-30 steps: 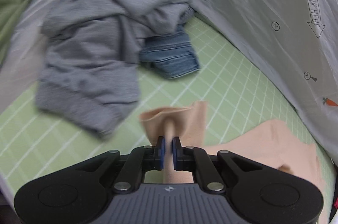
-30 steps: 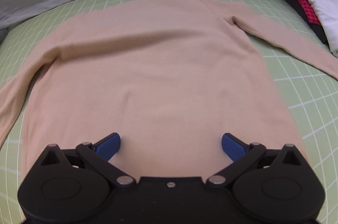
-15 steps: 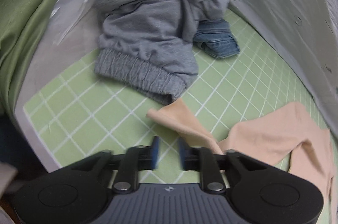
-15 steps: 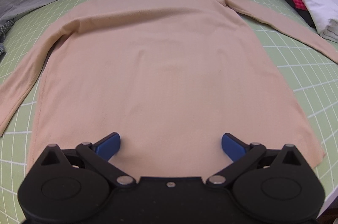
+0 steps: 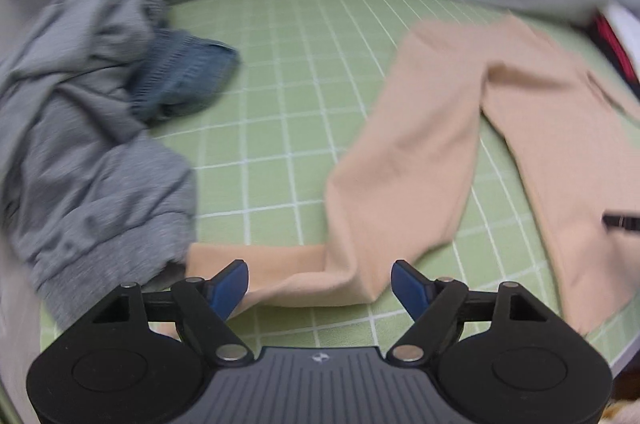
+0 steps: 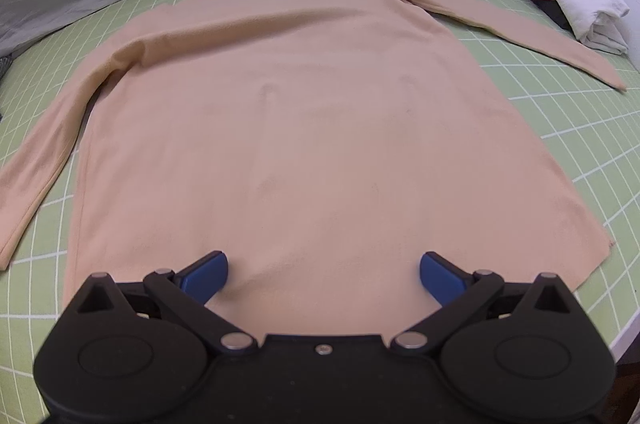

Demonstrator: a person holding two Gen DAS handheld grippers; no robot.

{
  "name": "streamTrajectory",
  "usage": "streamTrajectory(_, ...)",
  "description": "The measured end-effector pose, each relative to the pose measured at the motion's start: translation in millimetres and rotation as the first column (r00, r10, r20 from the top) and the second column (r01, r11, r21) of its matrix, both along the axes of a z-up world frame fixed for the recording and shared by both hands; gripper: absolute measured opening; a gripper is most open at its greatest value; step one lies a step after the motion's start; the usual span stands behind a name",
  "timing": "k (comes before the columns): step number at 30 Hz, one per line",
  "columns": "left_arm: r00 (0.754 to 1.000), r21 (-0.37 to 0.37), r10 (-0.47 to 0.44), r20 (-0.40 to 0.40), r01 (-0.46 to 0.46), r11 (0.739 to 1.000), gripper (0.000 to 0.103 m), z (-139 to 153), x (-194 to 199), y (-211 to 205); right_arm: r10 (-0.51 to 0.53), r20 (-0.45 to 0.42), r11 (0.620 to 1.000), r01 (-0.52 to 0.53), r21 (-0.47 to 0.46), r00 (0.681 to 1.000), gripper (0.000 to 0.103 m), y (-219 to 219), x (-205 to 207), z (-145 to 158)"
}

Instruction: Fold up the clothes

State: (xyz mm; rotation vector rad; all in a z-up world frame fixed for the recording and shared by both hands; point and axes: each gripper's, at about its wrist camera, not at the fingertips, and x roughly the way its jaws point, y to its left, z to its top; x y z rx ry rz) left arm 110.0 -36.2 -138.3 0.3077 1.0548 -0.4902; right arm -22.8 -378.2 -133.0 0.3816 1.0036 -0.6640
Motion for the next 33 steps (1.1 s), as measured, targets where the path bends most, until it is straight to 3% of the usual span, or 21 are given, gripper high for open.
streamTrajectory(5, 0.994, 0.013, -0.069, -0.084, 0.071, 0.997, 0.076, -19, 7, -6, -0.016, -0.002, 1.000, 0.016, -0.001, 1.000, 0.103, 2, 0, 0)
streamTrajectory(9, 0.990, 0.018, -0.075, -0.118, 0.077, 0.997, 0.041, -22, 11, -5, -0.029, 0.002, 1.000, 0.029, -0.003, 1.000, 0.103, 3, -1, 0)
streamTrajectory(10, 0.989, 0.010, -0.073, -0.127, 0.075, 0.997, 0.024, -21, 13, -4, -0.030, 0.002, 1.000, 0.030, -0.002, 1.000, 0.103, 3, -1, 0)
streamTrajectory(11, 0.985, -0.027, -0.075, -0.157, 0.072, 0.997, 0.014, -18, 15, 0, -0.031, 0.000, 1.000, 0.031, -0.001, 1.000, 0.103, 2, -1, 0)
streamTrajectory(13, 0.969, -0.163, -0.057, -0.240, 0.018, 0.986, 0.009, -6, 22, 11, -0.033, -0.004, 0.999, 0.033, 0.002, 0.999, 0.103, 2, -1, 0)
streamTrajectory(15, 0.937, -0.368, -0.058, -0.343, -0.077, 0.927, 0.009, 7, 30, 31, -0.034, -0.008, 0.999, 0.034, 0.006, 0.999, 0.103, 1, -1, 0)
streamTrajectory(18, 0.919, -0.515, -0.016, -0.393, -0.206, 0.832, 0.010, 17, 36, 63, -0.039, -0.011, 0.999, 0.039, 0.009, 0.999, 0.103, 2, -1, 0)
streamTrajectory(21, 0.941, -0.320, 0.152, -0.303, -0.251, 0.913, 0.010, 8, 43, 74, -0.047, -0.009, 0.999, 0.047, 0.005, 0.999, 0.103, 3, -1, -1)
streamTrajectory(24, 0.926, -0.166, 0.250, -0.283, -0.304, 0.938, 0.015, -11, 53, 80, -0.050, -0.009, 0.999, 0.050, 0.004, 0.999, 0.103, 3, -1, -1)
streamTrajectory(26, 0.923, -0.136, 0.253, -0.290, -0.301, 0.944, 0.025, -16, 53, 82, -0.045, -0.009, 0.999, 0.045, 0.007, 0.999, 0.103, 3, 0, -1)
streamTrajectory(31, 0.936, -0.141, 0.247, -0.249, -0.288, 0.947, 0.060, -9, 44, 67, -0.030, -0.010, 0.999, 0.030, 0.013, 0.999, 0.103, 0, 0, 0)
streamTrajectory(33, 0.942, -0.145, 0.250, -0.223, -0.285, 0.947, 0.069, -3, 42, 56, -0.024, -0.010, 1.000, 0.024, 0.016, 1.000, 0.103, -1, 1, 0)
